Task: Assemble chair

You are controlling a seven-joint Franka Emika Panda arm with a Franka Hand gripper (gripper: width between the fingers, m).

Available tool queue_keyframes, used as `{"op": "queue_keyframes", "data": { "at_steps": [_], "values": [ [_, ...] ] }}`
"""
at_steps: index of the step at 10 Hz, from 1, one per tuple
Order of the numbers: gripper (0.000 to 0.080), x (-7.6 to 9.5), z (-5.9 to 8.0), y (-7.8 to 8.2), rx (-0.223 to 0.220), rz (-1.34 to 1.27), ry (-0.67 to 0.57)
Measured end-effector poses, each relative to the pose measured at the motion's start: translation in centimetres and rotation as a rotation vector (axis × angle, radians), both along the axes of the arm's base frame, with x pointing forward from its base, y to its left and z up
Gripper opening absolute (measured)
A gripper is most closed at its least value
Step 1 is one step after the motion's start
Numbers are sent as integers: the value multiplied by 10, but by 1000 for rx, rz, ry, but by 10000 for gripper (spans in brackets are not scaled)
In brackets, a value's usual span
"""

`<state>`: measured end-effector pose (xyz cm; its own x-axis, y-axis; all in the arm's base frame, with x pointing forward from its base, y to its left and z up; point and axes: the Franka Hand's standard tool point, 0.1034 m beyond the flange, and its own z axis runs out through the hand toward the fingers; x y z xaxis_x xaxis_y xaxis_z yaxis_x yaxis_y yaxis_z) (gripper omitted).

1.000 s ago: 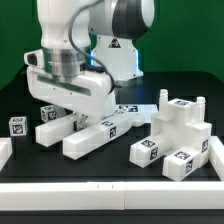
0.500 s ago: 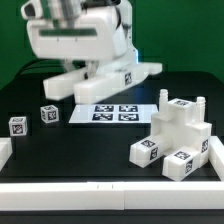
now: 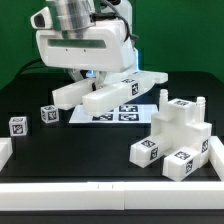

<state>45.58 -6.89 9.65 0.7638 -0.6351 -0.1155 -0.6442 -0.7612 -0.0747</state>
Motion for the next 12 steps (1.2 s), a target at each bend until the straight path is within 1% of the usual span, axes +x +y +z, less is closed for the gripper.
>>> {"op": "queue_keyframes", "data": {
  "at_steps": [1, 2, 3, 4, 5, 6, 7, 8, 9, 11, 12],
  "values": [
    [287, 11, 17, 17, -3, -13, 33],
    [287, 23, 38, 36, 13, -17, 36],
    [287, 32, 56, 54, 25, -15, 28],
    [287, 34, 57, 69, 21, -28, 29],
    [287, 35, 54, 87, 12, -44, 41],
    [287, 36, 49, 100, 3, -68, 57],
    [287, 34, 38, 102, -5, -99, 67],
    [287, 28, 28, 97, -9, -115, 78],
    [287, 30, 31, 98, -7, -113, 73],
    [287, 30, 30, 99, -11, -114, 76],
    [287, 35, 35, 106, -32, -115, 81]
  ]
}}
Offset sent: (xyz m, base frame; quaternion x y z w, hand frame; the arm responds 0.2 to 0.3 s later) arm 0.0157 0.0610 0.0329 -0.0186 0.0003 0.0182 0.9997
